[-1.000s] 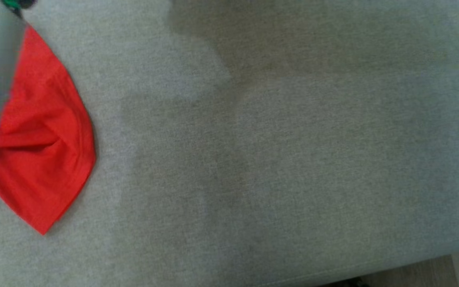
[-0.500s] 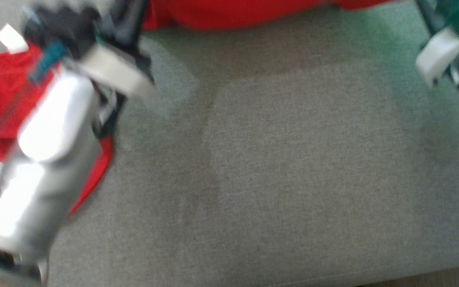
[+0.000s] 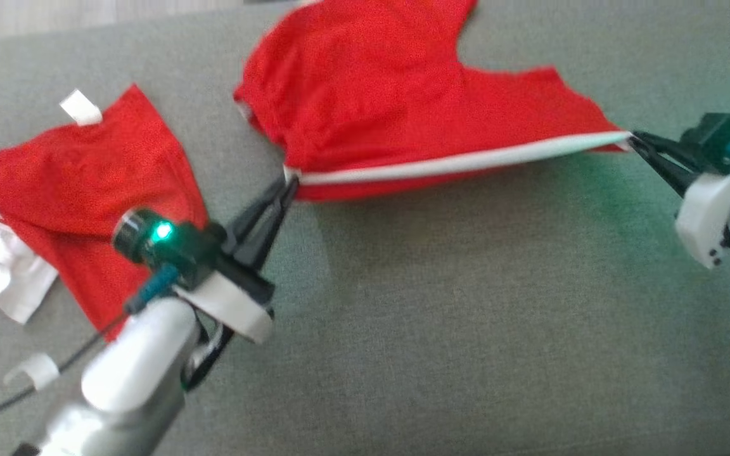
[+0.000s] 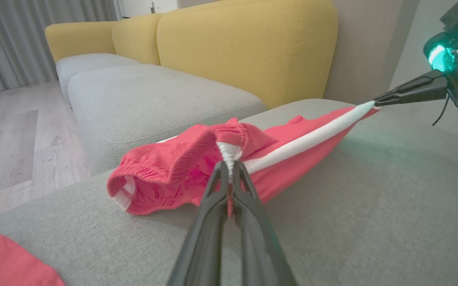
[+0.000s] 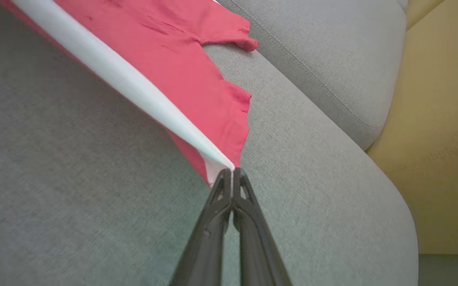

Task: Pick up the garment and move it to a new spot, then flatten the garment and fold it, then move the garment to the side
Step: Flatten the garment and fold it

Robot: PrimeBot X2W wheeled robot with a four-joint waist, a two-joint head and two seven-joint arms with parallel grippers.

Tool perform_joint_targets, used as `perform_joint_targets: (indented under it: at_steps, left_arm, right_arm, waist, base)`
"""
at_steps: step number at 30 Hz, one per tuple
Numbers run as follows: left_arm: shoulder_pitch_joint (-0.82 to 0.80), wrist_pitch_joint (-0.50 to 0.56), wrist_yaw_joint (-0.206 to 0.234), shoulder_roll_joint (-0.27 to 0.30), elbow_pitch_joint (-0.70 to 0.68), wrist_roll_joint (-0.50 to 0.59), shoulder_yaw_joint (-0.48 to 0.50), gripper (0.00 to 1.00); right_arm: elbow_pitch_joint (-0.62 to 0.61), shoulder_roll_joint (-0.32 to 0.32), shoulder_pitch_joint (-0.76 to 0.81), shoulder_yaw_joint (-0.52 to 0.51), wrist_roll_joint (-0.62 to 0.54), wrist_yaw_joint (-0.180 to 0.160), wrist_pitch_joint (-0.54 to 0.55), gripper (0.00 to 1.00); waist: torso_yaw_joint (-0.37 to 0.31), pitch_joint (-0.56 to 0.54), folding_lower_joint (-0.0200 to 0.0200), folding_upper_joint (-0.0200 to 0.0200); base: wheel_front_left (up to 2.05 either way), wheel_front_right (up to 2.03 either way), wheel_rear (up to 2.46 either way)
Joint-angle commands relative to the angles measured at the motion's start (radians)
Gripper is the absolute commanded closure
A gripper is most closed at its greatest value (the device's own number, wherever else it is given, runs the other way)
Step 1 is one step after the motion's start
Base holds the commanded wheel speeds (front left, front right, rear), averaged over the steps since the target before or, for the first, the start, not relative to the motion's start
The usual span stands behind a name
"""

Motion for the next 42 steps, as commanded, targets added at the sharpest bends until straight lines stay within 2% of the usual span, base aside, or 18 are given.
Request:
perform_joint_targets:
  at_steps: [1, 7, 14, 21, 28, 33, 38, 42]
  left_arm:
    - [-0.014, -0.005, 0.014, 0.044, -0.033, 0.005, 0.035, 1.00]
    - [0.103, 0.006, 0.056, 0.063, -0.110, 0.000, 0.009, 1.00]
    - [0.265, 0.040, 0.138, 0.097, -0.270, -0.020, -0.011, 1.00]
    - [0.344, 0.055, 0.201, 0.115, -0.397, -0.026, -0.015, 1.00]
    - [0.284, 0.065, 0.220, 0.117, -0.430, -0.007, 0.009, 1.00]
    - [0.201, 0.078, 0.215, 0.116, -0.416, 0.000, 0.035, 1.00]
    - [0.130, 0.083, 0.200, 0.101, -0.377, 0.008, 0.044, 1.00]
    - [0.070, 0.082, 0.187, 0.073, -0.329, 0.014, 0.041, 1.00]
  right_arm:
    - [-0.013, -0.063, 0.038, 0.002, 0.024, -0.001, 0.012, 1.00]
    - [-0.129, -0.148, 0.091, 0.052, 0.115, -0.001, 0.074, 1.00]
    - [-0.260, -0.248, 0.181, 0.064, 0.163, -0.001, 0.105, 1.00]
    - [-0.357, -0.326, 0.242, -0.012, 0.170, -0.001, 0.100, 1.00]
    - [-0.372, -0.314, 0.239, -0.146, 0.076, -0.001, 0.087, 1.00]
    - [-0.373, -0.294, 0.192, -0.226, -0.002, -0.001, 0.107, 1.00]
    - [-0.367, -0.278, 0.127, -0.240, -0.059, -0.001, 0.131, 1.00]
    - [-0.350, -0.262, 0.034, -0.213, -0.097, -0.001, 0.150, 1.00]
  waist:
    - [0.002, -0.027, 0.0003, -0.0001]
    - [-0.010, -0.103, 0.0003, -0.0001]
    - [-0.033, -0.171, 0.0003, -0.0001]
    - [-0.045, -0.179, 0.0003, -0.0001]
    - [-0.025, -0.125, 0.0003, -0.0001]
    - [0.016, -0.041, 0.0003, -0.0001]
    - [0.060, 0.022, 0.0003, -0.0001]
    - [0.112, 0.073, 0.0003, -0.0001]
  base:
    - [0.00, 0.00, 0.00]
    - [0.00, 0.00, 0.00]
    - [0.00, 0.00, 0.00]
    - [0.00, 0.00, 0.00]
    - [0.00, 0.00, 0.00]
    - [0.00, 0.00, 0.00]
    - [0.00, 0.00, 0.00]
    - [0.00, 0.00, 0.00]
